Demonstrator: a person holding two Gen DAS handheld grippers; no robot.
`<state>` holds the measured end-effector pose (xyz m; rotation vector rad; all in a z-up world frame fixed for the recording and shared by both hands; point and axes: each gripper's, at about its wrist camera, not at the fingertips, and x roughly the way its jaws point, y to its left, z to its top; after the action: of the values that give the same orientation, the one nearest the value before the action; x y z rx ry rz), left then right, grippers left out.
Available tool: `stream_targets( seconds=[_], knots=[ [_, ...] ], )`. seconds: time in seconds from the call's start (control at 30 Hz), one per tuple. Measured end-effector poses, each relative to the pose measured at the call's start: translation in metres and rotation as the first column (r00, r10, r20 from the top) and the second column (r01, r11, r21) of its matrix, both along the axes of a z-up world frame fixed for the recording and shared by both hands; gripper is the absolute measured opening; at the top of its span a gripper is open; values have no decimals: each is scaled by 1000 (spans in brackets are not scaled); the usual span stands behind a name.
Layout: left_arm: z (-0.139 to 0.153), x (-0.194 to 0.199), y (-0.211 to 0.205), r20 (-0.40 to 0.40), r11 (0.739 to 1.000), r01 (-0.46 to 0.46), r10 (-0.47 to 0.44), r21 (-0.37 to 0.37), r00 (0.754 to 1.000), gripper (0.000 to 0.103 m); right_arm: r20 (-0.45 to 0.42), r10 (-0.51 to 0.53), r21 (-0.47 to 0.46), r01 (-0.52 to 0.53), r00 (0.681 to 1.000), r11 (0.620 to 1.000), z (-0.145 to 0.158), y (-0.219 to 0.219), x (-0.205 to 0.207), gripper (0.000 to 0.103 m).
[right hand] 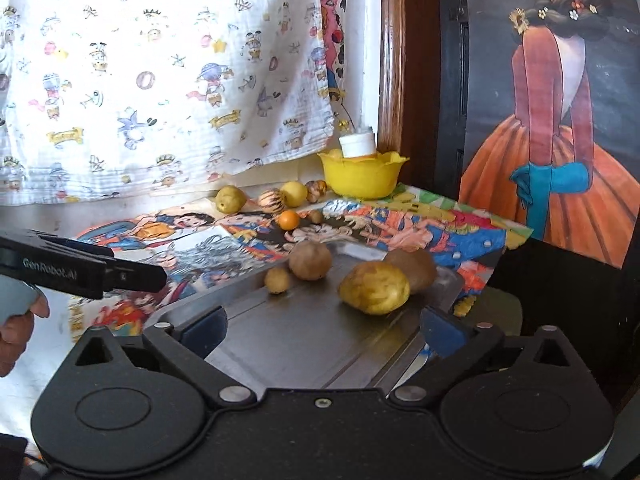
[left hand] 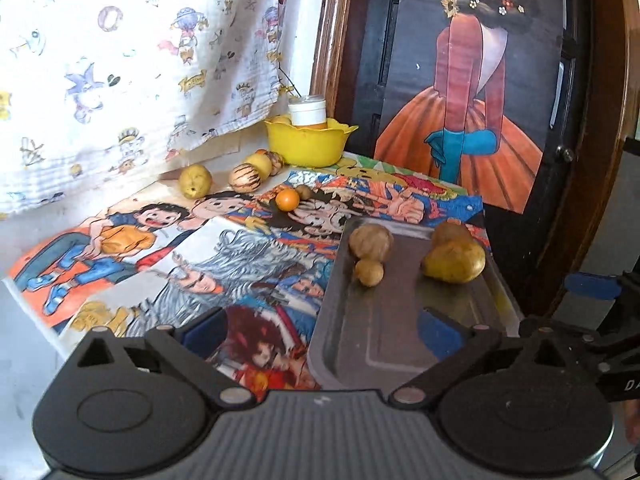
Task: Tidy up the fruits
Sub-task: 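Open both tools and lift them off the tray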
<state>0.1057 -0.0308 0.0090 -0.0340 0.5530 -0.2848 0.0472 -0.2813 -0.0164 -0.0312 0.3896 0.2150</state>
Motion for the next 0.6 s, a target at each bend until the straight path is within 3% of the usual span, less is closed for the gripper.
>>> stream_targets(
  seconds=[0.3, 0.6],
  knots=[
    [-9, -22, 21, -43, 999, -23, 25, 46, 999, 103, -109, 39, 18, -37, 993, 999, -8, 19, -22, 102],
    [-10, -29, 43, -61, 995, -75, 79, 64, 995, 103, -151, 69, 32, -65, 986, 997, -9, 38, -27, 102]
  ],
)
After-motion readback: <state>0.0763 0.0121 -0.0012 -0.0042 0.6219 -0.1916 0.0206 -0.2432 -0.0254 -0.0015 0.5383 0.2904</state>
